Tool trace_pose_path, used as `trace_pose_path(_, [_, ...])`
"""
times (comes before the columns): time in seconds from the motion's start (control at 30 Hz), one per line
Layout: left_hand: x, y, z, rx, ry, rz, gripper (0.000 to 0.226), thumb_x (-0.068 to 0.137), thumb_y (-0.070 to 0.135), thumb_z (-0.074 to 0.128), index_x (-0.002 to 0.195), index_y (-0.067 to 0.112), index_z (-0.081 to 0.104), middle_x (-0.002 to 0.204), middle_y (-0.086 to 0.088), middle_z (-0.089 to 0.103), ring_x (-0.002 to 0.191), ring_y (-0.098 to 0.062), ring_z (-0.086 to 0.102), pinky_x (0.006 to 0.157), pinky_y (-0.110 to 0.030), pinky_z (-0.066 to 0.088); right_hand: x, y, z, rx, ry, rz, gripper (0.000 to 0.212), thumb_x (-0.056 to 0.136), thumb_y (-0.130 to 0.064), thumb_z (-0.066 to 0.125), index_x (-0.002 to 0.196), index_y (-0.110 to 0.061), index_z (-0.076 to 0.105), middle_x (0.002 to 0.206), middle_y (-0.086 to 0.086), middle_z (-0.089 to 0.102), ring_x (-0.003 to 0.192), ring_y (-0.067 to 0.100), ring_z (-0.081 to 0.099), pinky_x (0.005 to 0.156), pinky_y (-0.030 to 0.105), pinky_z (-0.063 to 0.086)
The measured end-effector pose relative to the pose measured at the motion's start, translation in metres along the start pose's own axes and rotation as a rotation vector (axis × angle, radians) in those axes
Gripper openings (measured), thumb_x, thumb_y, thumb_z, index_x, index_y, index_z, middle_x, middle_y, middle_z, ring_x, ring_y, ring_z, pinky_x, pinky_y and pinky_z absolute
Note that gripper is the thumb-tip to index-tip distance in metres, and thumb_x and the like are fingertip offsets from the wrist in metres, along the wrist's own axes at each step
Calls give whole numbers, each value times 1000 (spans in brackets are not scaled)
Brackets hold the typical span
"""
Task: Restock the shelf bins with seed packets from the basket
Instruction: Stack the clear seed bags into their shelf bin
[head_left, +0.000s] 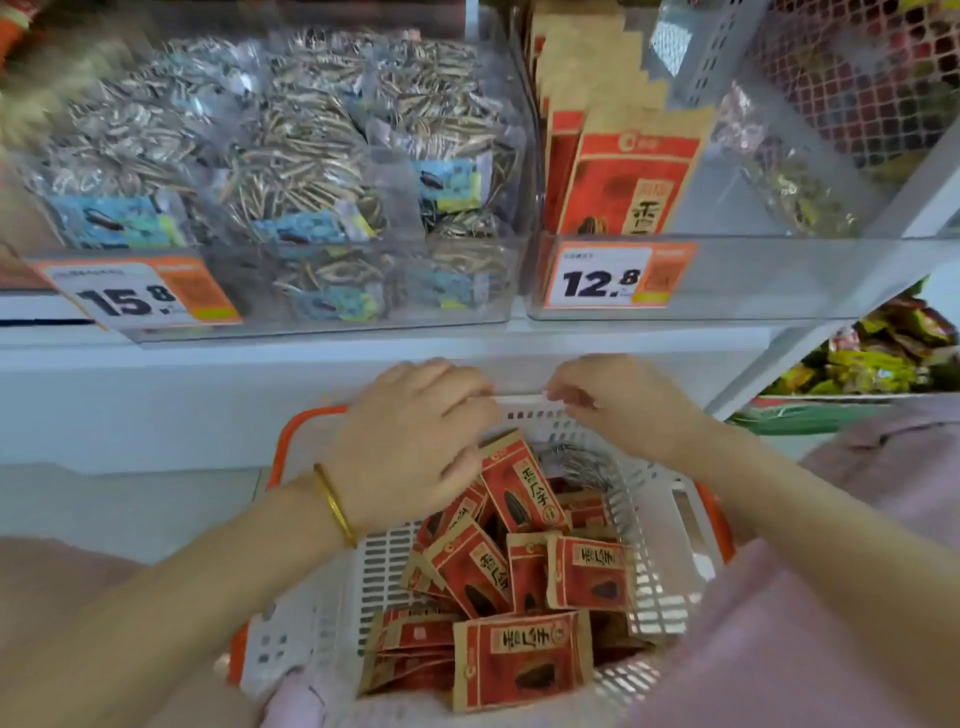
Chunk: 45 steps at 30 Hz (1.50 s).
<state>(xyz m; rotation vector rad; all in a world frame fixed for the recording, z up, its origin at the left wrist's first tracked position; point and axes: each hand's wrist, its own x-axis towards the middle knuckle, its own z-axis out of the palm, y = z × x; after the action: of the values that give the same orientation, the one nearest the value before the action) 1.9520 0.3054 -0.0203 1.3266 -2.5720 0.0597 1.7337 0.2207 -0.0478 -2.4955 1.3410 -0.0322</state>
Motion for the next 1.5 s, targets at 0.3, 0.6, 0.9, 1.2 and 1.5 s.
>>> trace_pose_path(0.3, [0,-18,78,-129,-383,-102,43,80,28,32,91,11,70,99,-7,66,86,-24,64,64,-42,56,15,92,167,-88,-472,364,78,83,-39,64,144,-8,25,144,18,35,128,38,40,103,48,38])
trace_pose_path(0.6, [6,-18,88,-205,-270,-117,37,85,27,36,102,17,67,107,-2,63,92,-19,63,67,-31,55,23,80,131,40,-292,441,13,92,-18,52,100,-9,57,91,6,63,85,23,63,68,32,48])
trace_pose_path(0.9, [25,9,57,-871,-287,-569,55,87,34,60,136,23,38,117,10,54,104,-9,57,94,-34,49,-16,21,8,1205,-495,358,41,89,-3,56,128,-4,45,121,19,63,105,27,65,83,31,56])
trace_pose_path(1.2, [10,1,12,-1114,-181,-604,26,87,2,59,112,-1,55,104,-12,64,83,-18,63,64,-20,55,-27,-21,-22,1325,-362,250,36,84,-11,60,119,-5,51,112,14,66,96,24,66,84,31,55])
trace_pose_path(1.5, [14,-2,-28,-1228,-3,-701,25,92,5,53,115,16,50,112,-11,58,95,-20,61,83,-33,55,-25,-41,-44,1177,-242,75,50,78,-14,72,125,-12,53,119,15,63,107,28,64,91,44,52])
